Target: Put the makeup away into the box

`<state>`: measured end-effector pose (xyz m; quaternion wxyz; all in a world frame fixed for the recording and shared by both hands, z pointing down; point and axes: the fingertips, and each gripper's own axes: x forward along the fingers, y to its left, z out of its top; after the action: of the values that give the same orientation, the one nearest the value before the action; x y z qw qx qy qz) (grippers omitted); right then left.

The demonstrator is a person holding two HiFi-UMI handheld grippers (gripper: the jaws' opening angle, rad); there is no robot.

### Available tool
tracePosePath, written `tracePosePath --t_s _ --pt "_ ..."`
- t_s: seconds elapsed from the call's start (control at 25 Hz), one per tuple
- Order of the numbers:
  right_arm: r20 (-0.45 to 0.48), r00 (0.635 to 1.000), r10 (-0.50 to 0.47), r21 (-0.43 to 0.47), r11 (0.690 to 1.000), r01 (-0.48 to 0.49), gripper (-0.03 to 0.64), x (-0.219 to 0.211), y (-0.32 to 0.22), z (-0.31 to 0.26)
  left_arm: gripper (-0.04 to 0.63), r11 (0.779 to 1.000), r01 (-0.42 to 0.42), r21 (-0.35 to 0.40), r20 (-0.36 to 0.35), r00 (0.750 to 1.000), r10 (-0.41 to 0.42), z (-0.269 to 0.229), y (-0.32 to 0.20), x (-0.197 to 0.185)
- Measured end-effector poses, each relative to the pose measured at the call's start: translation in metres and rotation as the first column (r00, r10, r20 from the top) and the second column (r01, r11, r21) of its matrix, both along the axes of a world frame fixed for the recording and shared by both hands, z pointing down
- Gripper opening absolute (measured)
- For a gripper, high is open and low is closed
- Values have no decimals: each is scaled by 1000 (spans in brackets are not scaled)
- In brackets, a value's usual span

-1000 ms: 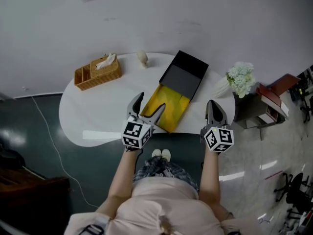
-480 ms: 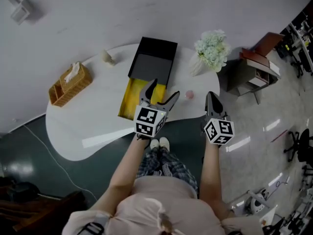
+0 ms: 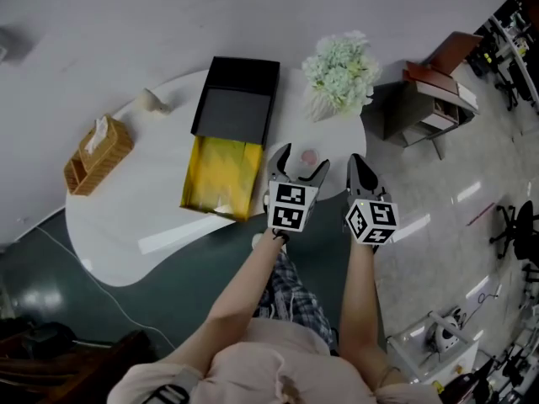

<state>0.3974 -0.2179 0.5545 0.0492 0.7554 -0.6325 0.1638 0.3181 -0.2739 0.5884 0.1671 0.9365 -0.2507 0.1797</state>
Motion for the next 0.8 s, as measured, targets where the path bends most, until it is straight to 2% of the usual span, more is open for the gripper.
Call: tracePosePath --t_s 0.24,0.4,0.68,0.8 --pt "-44 998 -47 -120 992 42 15 6 -7 27 382 996 64 -60 132 990 -55 57 -2 11" --pt "-49 997 -57 -139 989 49 15 8 -5 35 382 994 67 -86 188 981 -50 79 -4 14" --pt "-42 997 -57 -147 988 50 15 8 0 41 379 993 56 -106 239 971 -29 98 -1 20" --pt "-48 997 -55 -157 986 47 15 9 1 43 332 995 57 -82 309 951 -29 105 -2 19"
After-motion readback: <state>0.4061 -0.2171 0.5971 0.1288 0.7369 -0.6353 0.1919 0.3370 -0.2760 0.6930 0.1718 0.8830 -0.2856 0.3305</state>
